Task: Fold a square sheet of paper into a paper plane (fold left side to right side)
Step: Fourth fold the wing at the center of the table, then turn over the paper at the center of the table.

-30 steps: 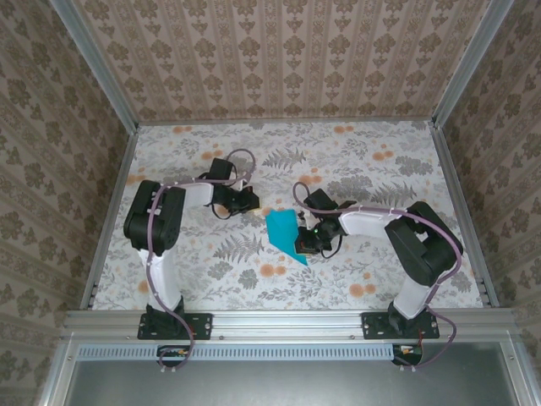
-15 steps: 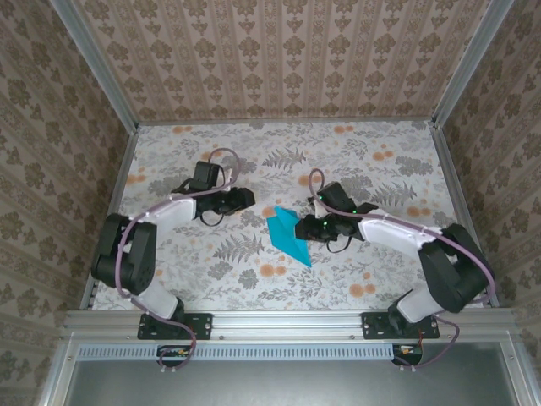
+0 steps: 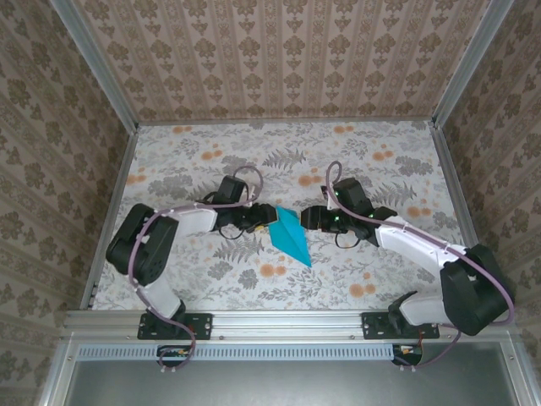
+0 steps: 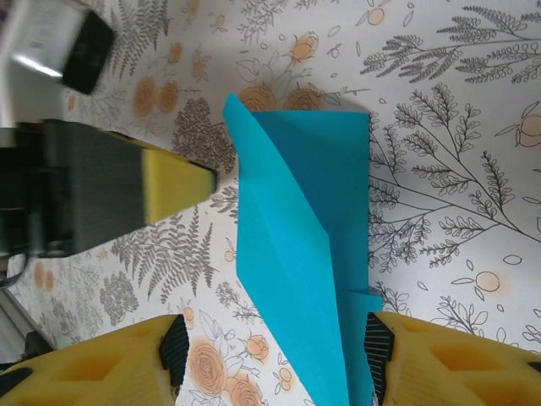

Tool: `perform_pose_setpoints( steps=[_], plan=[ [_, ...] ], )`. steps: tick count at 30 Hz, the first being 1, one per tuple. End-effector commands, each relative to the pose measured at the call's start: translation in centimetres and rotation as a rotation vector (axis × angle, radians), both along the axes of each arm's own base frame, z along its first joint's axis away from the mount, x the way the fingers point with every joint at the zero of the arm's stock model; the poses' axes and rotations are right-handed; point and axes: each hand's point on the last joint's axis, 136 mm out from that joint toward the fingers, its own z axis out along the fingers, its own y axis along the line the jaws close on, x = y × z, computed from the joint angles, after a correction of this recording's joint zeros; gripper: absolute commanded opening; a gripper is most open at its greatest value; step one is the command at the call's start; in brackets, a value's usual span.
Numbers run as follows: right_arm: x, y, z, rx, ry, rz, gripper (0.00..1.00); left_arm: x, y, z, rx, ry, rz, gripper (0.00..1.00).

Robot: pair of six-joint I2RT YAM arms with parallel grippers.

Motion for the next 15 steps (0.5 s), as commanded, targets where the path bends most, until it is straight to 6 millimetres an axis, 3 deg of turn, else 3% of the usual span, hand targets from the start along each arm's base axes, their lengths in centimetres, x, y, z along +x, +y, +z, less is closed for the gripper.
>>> perform_pose_setpoints(
  steps=[1, 6, 11, 15],
  plan=[
    [-0.1, -0.8, 0.9, 0.006, -0.040, -0.023, 0.63, 1.5, -2.5, 1.5, -0.068, -0.036, -0.028, 0.50],
    [-0.5, -1.4, 1.8, 0.082, -0.039, -0.029, 0.69, 1.9, -4.5, 1.6, -0.113, -0.035, -0.069, 0.44],
    [-0.3, -2.5, 2.3, 0.192, -0.023, -0.060, 0.79, 2.5, -5.0, 1.5, -0.118, -0.048, -0.077, 0.19],
    [0.3, -3.2, 3.0, 0.291, -0.023, -0.083, 0.98, 3.4, -4.7, 4.0, -0.139, -0.115, -0.085, 0.06]
  ],
)
